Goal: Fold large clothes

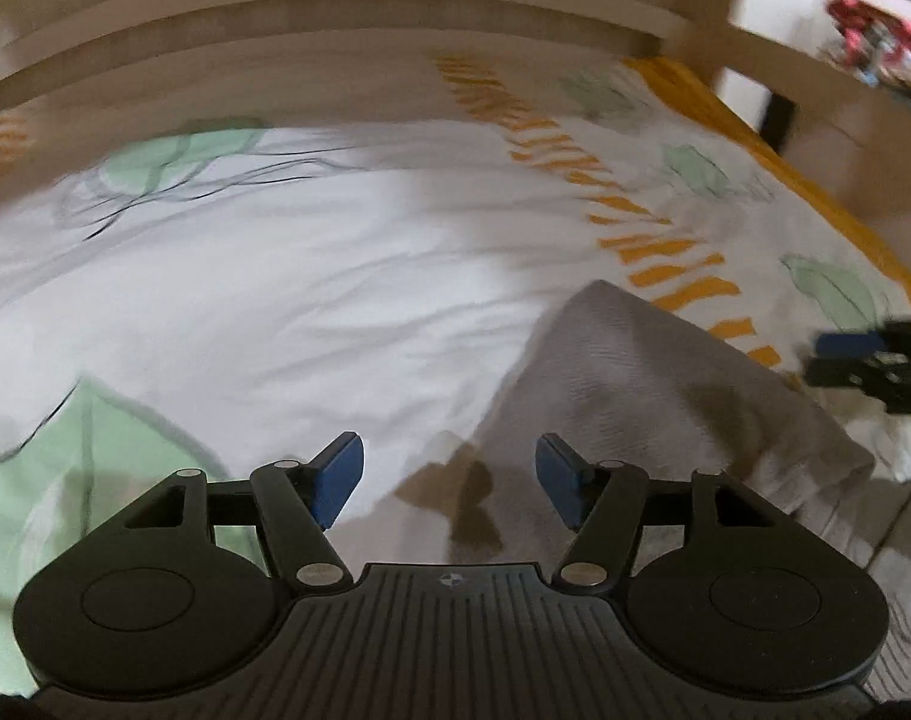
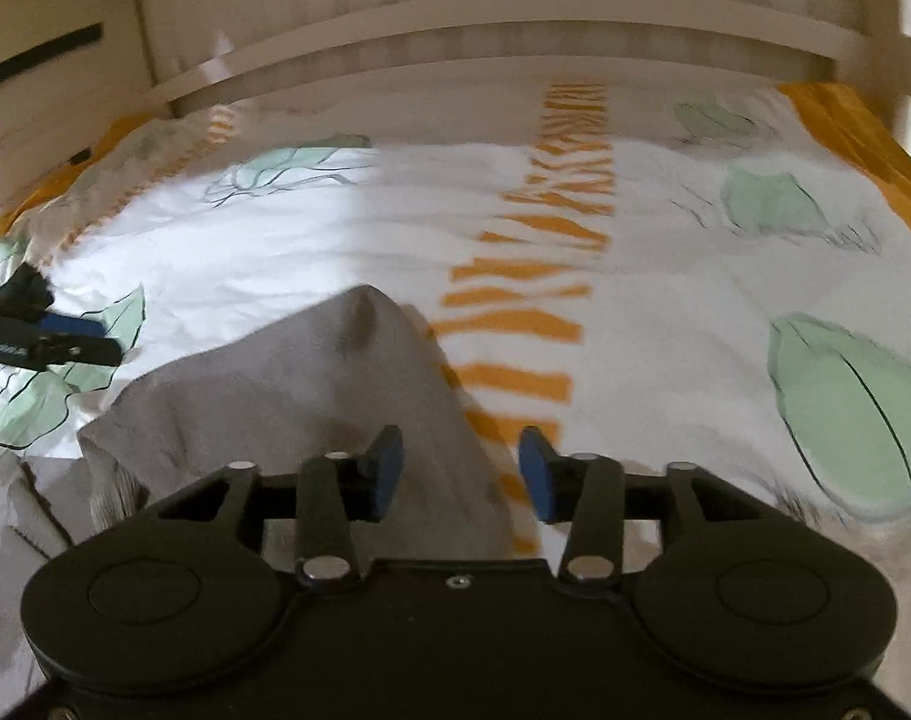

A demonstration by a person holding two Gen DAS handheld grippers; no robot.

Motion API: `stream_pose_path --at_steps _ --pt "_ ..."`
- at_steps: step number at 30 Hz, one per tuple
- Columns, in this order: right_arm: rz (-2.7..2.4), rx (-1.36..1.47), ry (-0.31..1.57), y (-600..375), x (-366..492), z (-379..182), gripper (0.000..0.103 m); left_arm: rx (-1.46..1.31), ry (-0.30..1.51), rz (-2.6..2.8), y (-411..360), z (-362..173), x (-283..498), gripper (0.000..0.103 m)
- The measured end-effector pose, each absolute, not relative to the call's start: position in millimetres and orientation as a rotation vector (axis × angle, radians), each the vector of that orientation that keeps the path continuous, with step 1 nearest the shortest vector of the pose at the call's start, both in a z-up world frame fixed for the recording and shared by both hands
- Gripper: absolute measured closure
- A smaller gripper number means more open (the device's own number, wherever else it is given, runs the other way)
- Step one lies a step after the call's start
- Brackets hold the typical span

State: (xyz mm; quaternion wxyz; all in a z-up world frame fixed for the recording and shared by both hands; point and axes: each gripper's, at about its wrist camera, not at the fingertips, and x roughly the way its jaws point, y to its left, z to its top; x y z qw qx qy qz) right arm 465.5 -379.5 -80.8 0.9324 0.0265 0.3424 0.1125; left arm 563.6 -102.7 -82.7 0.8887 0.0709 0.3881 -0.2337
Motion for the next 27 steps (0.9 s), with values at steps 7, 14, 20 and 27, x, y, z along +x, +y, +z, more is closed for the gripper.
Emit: stream_pose_path --at_steps 7,14,20,27 --pt "0.276 0.061 0.789 -359 512 -103 0.047 0.217 0.899 -0.539 -133 -116 591 0.041" --pt "0.288 0.091 0.829 -357 534 -119 0.046 0.145 0.947 -0.542 -134 -129 613 0.045" --pt "0.284 0.078 0.820 -351 532 -113 0.093 0.141 0.868 -0.546 -133 -116 597 0.099" --pt "0.310 -0.024 0.604 -341 466 -64 0.094 0.160 0.575 -0.557 -110 -70 512 0.099"
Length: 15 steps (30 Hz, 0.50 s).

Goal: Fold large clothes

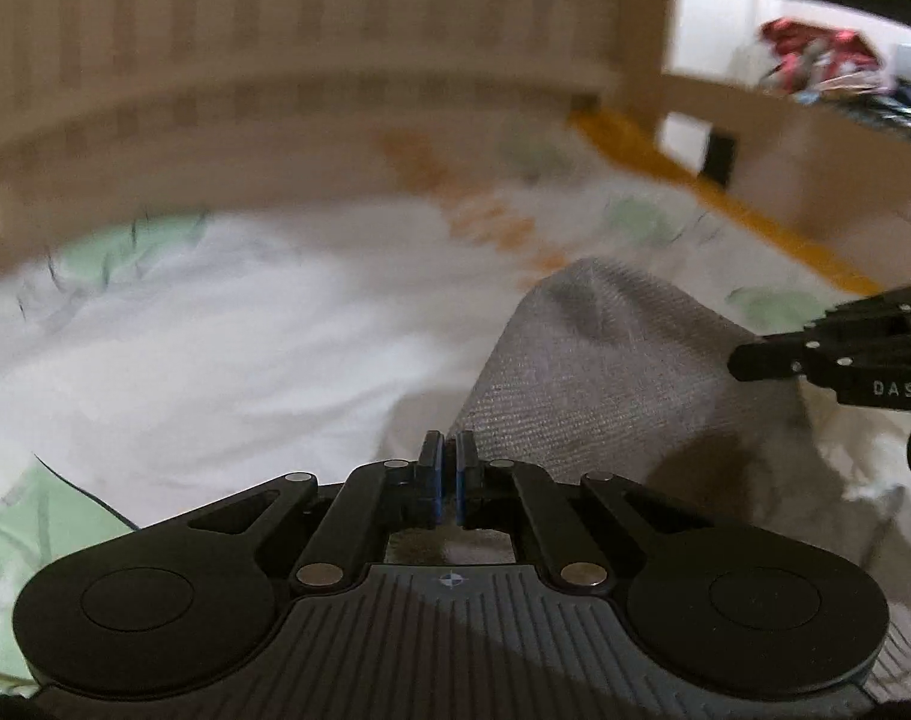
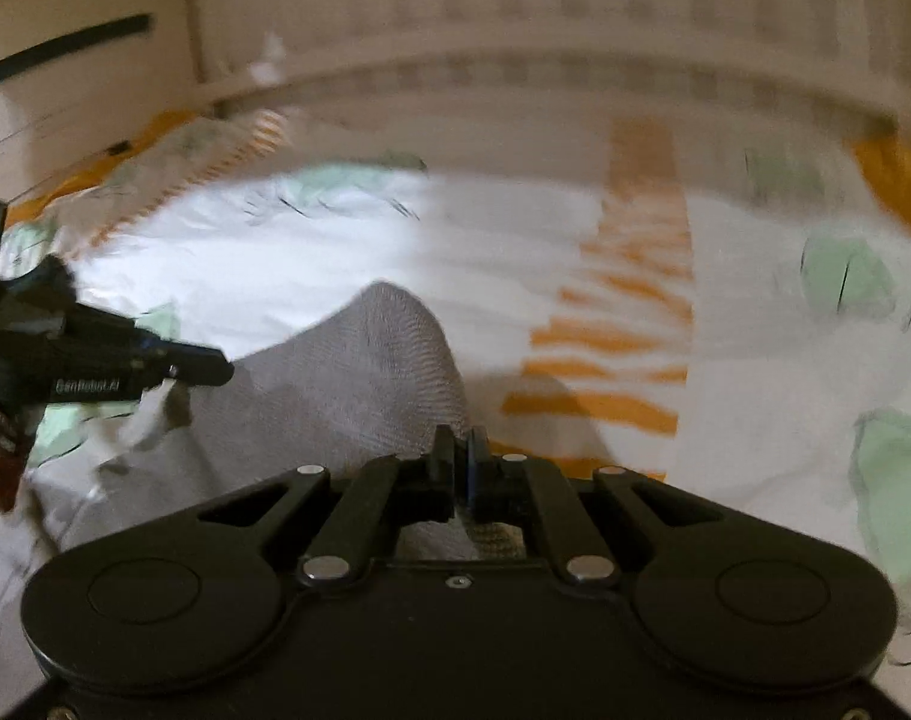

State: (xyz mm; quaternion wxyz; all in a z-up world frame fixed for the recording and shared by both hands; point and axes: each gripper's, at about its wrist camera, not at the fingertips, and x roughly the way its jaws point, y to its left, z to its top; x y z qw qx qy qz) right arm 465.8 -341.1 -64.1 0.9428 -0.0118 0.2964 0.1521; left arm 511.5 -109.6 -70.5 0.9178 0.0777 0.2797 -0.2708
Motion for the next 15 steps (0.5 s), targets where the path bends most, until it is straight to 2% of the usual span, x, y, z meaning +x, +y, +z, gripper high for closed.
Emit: stream_pose_path --at_steps 3,8,11,15 --pt "0.344 -0.095 0.523 -333 422 -43 0.094 0.196 0.456 -0.611 -95 -53 458 0.100" --pt "0.418 -0.196 0.428 -318 335 -23 0.094 0.263 0.386 -0.705 -66 -49 370 0.100" --pt "0.461 -0.259 0.431 -307 289 -24 0.094 0.335 0.402 -0.770 -53 -55 323 0.100" --pt "0.529 -0.336 0.526 -291 239 -40 0.094 0.427 0.509 -0.849 -43 -75 276 0.100"
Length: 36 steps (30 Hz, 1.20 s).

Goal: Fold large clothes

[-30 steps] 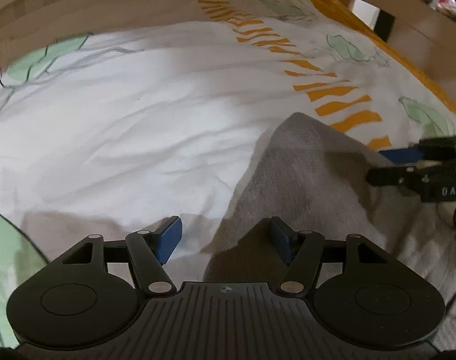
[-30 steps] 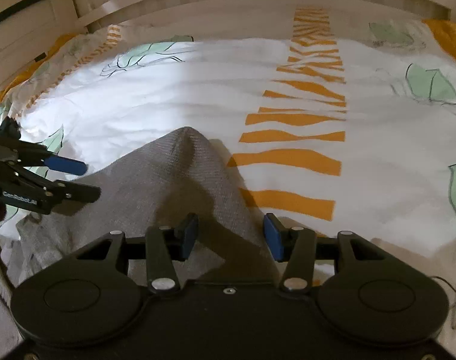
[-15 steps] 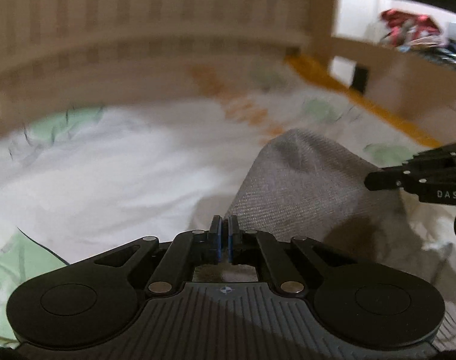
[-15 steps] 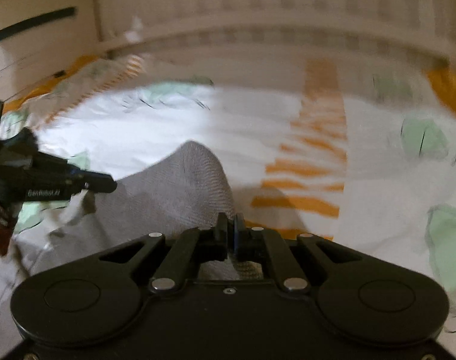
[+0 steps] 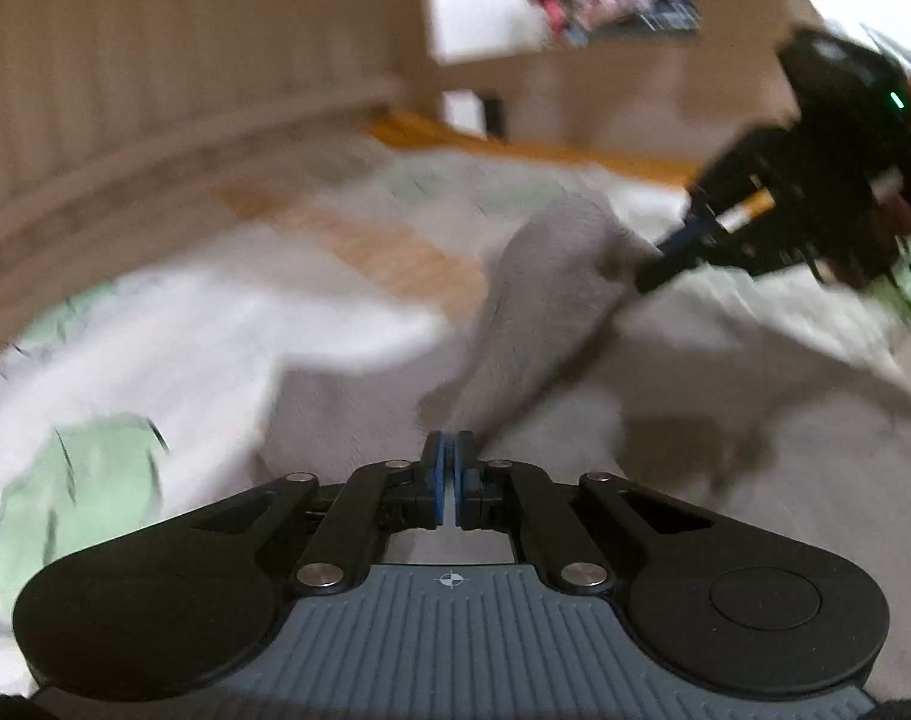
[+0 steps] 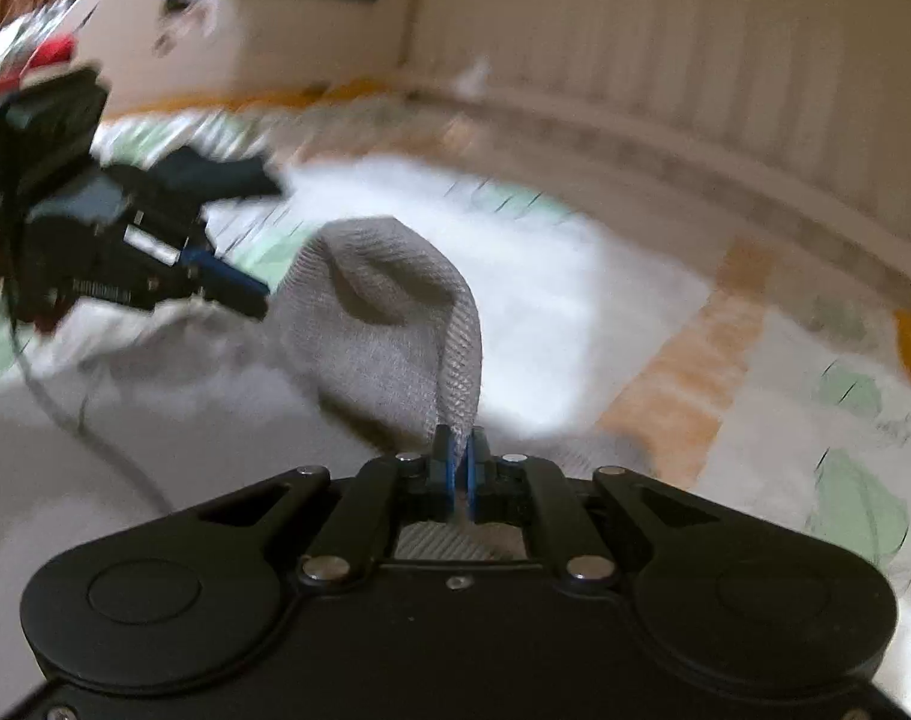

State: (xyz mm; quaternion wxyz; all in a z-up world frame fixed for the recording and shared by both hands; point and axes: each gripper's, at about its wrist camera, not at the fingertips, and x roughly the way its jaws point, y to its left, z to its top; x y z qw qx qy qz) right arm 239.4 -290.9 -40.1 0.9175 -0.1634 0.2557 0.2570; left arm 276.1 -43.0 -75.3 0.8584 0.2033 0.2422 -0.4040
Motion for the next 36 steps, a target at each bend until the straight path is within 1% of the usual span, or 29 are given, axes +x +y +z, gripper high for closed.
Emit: stream_pose_path --at_steps 4,6,9,10,11,12,13,14,15,16,19,21,23,24,30,36 --pt "0.592 -0.421 0.669 -272 207 -67 0.094 0.496 0.643 -0.932 -39 -90 245 0.100" --pt "0.627 -0.430 0.740 -265 196 -74 0.094 0.490 0.688 -0.935 -31 -87 239 0.097" --pt "0.603 -0.396 0.761 -260 187 -67 0.093 0.368 0.713 -0.864 -23 -69 246 0.096" --pt "0.570 -0.349 0.757 -262 190 -60 0.092 0.293 0.721 -0.822 -21 -62 254 0.091" --pt "0.531 -0.295 0.751 -264 194 -53 0.083 0.208 0.725 -0.780 -18 -56 261 0.080" --pt "0.494 -0.242 0.741 -270 196 -50 0.073 0.130 0.724 -0.745 -15 -52 269 0.072" --pt "0.447 -0.164 0.724 -276 204 -44 0.065 0.046 0.717 -0.703 -12 -50 280 0.057" --pt "0.396 -0.093 0.710 -283 210 -40 0.048 -0.010 0.714 -0.667 -10 -50 290 0.048" --pt "0.353 -0.036 0.708 -290 219 -39 0.037 -0.061 0.717 -0.630 -10 -51 299 0.046" --pt "0.311 0.018 0.711 -296 226 -39 0.035 -0.124 0.726 -0.586 -9 -55 310 0.046" --pt "0.191 0.097 0.709 -306 248 -45 0.035 -0.232 0.777 -0.523 -5 -67 330 0.041" --pt "0.135 0.138 0.721 -314 260 -53 0.031 -0.267 0.792 -0.506 -6 -74 346 0.041" --pt "0.111 0.188 0.719 -321 268 -58 0.031 -0.294 0.782 -0.489 -7 -79 359 0.041" --pt "0.098 0.201 0.716 -324 269 -62 0.031 -0.308 0.776 -0.486 -3 -81 353 0.041" --pt "0.078 0.182 0.700 -326 279 -75 0.031 -0.392 0.778 -0.489 -7 -96 371 0.041" --pt "0.092 0.153 0.686 -316 281 -76 0.031 -0.443 0.800 -0.498 -1 -109 381 0.042"
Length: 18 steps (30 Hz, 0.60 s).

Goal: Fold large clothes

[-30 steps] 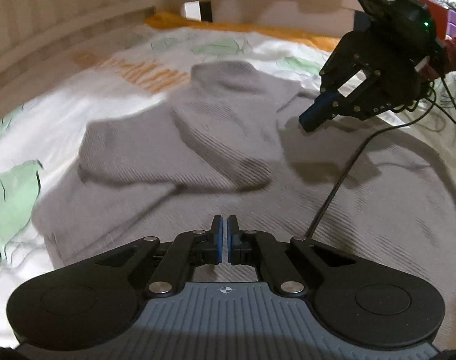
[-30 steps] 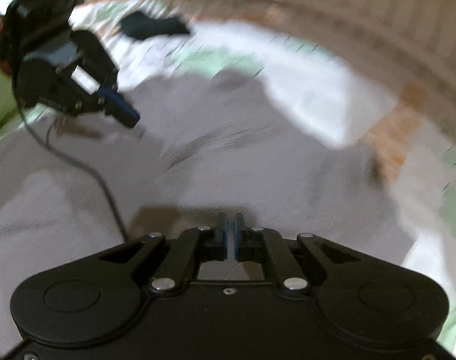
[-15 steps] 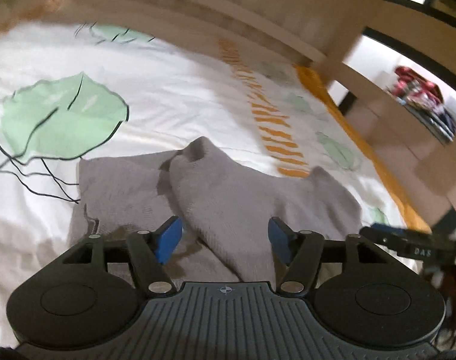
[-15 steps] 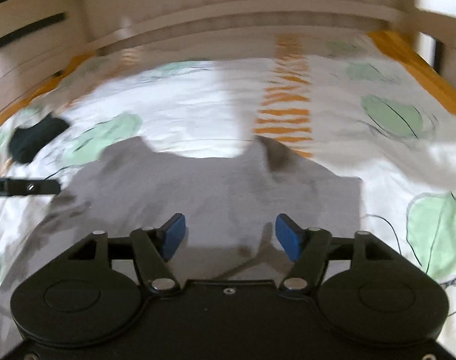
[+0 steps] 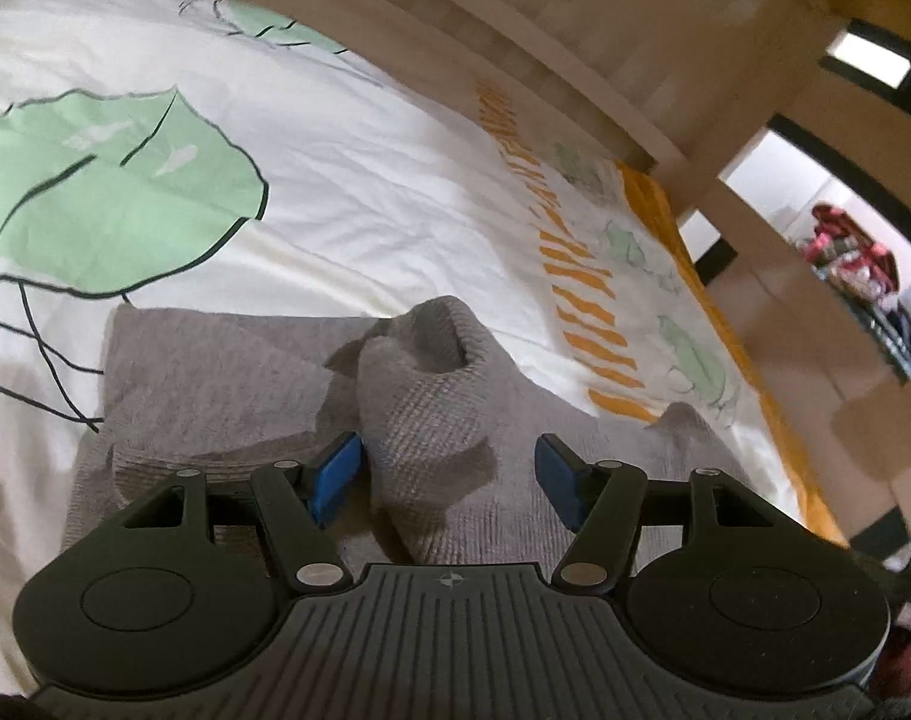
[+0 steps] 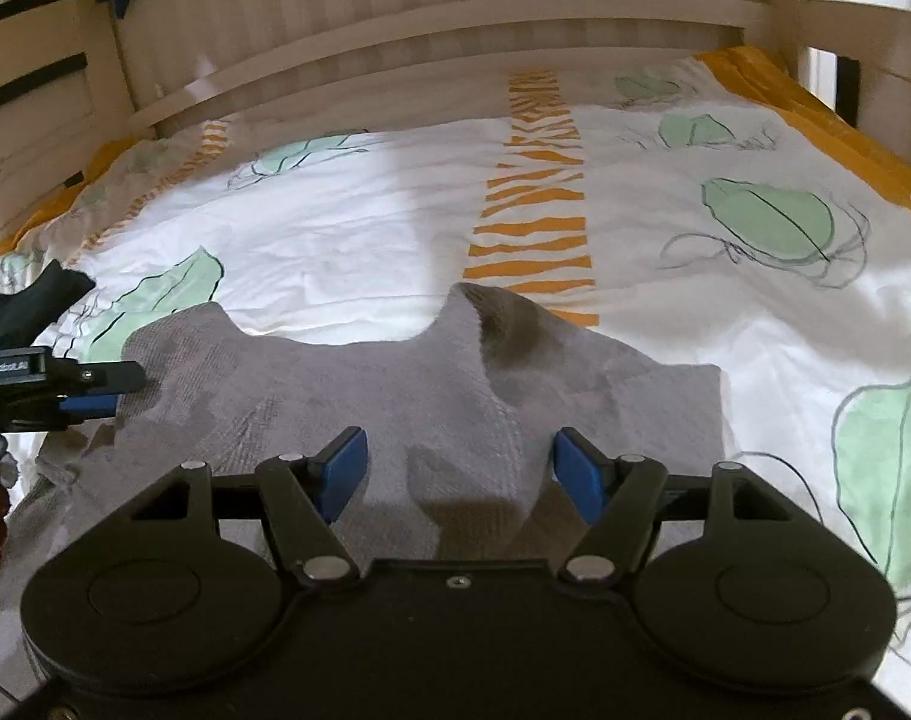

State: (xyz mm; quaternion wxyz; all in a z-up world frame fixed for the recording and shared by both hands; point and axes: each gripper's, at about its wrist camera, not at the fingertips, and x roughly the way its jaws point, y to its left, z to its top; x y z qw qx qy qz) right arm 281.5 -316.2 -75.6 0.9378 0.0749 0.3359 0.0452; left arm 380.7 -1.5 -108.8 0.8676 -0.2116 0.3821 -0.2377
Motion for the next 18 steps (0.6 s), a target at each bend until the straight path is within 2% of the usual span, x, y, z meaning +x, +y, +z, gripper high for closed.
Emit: stream_pose_path --at_steps 3,4,5,7,8,10,12,14,18 --pt "0.095 0.109 0.685 -309 281 -77 0.031 -0.484 0.788 -0.509 1 -111 383 0.043" --pt "0.095 0.101 0.687 -308 281 -77 0.031 -0.487 0.786 -0.519 0 -111 383 0.048" --pt "0.095 0.098 0.690 -308 281 -78 0.031 -0.488 0.785 -0.534 -1 -111 382 0.068" --pt "0.090 0.099 0.691 -308 282 -80 0.032 -0.457 0.765 -0.533 -4 -109 378 0.099" --pt "0.089 0.099 0.692 -308 282 -80 0.032 -0.428 0.745 -0.522 -6 -106 374 0.099" --pt "0.088 0.101 0.693 -309 283 -82 0.040 -0.412 0.715 -0.531 -7 -99 370 0.099" --pt "0.072 0.105 0.697 -310 285 -82 0.072 -0.416 0.690 -0.528 -7 -90 365 0.099" --pt "0.099 0.144 0.683 -315 283 -78 0.085 -0.411 0.670 -0.530 -7 -81 360 0.099" --pt "0.198 0.235 0.564 -327 273 -55 0.087 -0.404 0.666 -0.506 -3 -75 354 0.099"
